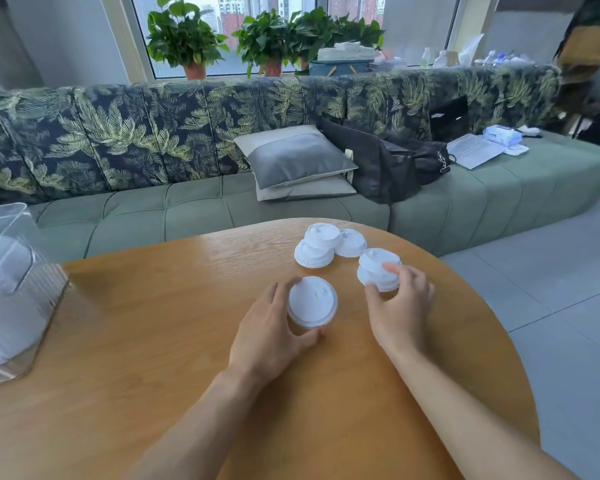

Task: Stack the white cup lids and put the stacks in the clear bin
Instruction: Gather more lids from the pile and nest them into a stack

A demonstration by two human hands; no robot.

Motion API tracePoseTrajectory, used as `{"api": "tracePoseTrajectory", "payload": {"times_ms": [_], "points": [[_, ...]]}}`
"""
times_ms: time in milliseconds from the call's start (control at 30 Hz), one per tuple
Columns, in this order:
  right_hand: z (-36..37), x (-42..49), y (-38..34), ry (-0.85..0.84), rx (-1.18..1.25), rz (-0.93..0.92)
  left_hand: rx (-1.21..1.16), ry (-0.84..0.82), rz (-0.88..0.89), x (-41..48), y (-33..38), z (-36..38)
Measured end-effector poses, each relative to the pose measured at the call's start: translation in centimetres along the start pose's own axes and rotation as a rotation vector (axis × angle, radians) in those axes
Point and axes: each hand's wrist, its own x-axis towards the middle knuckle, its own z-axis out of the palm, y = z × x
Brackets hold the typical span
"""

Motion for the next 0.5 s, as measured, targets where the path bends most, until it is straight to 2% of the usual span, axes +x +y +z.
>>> {"api": "tracePoseTrajectory", "payload": {"times_ms": [133,333,500], "points": [[1.1,3.0,0.3,0.034,-0.039,0.061,0.007,0.007,0.021,1.8,-0.3,0.5],[2.5,5.2,1.2,-0.067,-0.269,0.145,0.003,0.031,0.037,2.0,-0.6,0.8],[1.9,4.4,1.0,-0.028,-0.15,0.105,-0.027,0.069,0.027,1.3,-0.2,0.6]]}}
